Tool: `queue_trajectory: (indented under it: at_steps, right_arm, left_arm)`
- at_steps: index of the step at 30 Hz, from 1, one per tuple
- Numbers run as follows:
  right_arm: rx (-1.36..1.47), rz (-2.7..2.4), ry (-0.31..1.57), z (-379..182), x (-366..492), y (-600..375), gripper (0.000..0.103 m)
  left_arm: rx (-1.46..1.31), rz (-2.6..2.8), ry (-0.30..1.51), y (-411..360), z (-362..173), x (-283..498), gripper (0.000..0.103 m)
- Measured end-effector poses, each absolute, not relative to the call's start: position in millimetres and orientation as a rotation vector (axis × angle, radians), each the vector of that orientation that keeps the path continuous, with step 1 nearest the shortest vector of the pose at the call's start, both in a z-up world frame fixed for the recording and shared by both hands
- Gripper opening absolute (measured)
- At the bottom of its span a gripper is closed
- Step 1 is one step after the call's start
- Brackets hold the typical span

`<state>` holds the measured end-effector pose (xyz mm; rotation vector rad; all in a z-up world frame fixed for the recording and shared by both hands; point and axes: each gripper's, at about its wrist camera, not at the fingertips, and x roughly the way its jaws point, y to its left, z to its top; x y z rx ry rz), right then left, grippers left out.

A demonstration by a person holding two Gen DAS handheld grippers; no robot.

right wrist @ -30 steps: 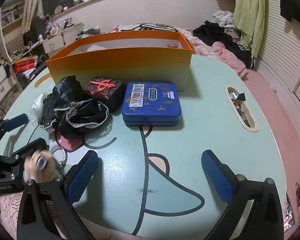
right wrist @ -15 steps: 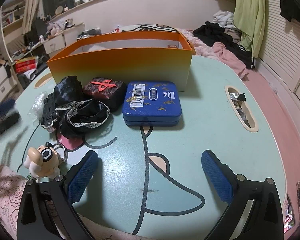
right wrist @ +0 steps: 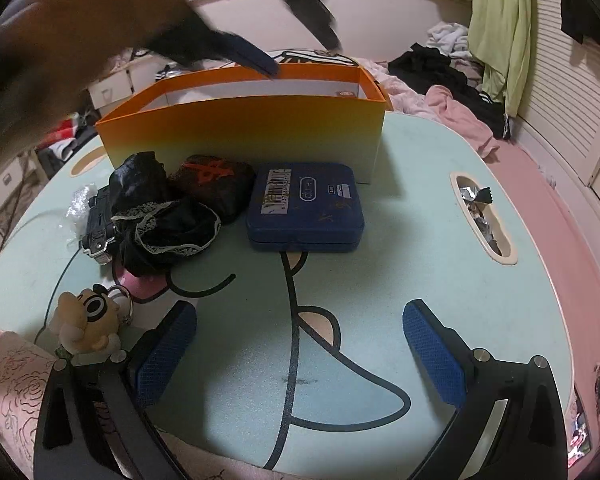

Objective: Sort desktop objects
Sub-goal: 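Reach into the orange box and grasp the brown card box, left gripper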

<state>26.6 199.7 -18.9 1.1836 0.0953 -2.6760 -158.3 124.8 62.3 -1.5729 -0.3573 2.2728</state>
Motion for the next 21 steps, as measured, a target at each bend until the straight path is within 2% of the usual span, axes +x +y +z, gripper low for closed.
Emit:
queue_trajectory:
  at_steps: [3, 6, 9, 10, 12, 14, 16, 18, 21]
  right_arm:
    - [1.181, -2.675, 0.097, -17, 23, 197, 0.103]
    - [1.178, -2.674, 0.094, -17, 24, 196, 0.103]
    - [1.178, -2.67, 0.086, -16, 23, 196, 0.103]
    - [1.177, -2.67, 0.085, -17, 23, 197, 0.103]
    - [1.176, -2.67, 0.084, -17, 25, 193, 0.103]
    - [1.176, -2.672, 0.085, -16, 26, 191, 0.103]
    - [1.175, -2.671, 0.084, -17, 26, 193, 0.103]
    - [1.174, -2.671, 0.087, -17, 27, 192, 0.103]
    - [1.173, -2.669, 0.082, -17, 26, 191, 0.103]
  left_arm:
    - [-1.651, 2.226, -0.46, 136, 44, -178, 0.048]
    - [-1.733, 2.242, -0.377, 152, 29, -186, 0.047]
    - [-1.709, 2.246, -0.413, 153, 26, -185, 0.046]
    - [-1.697, 2.255, -0.396, 154, 28, -183, 0.044]
    - [-1.668, 2.257, -0.356, 153, 31, -181, 0.03]
    - [-1.651, 2.297, -0.296, 150, 37, -177, 0.019]
    - [-1.651, 2.376, -0.184, 149, 44, -173, 0.017]
    - [-1.692, 2.341, -0.152, 147, 37, -178, 0.017]
    - [-1.71, 2.247, -0.287, 145, 28, -182, 0.018]
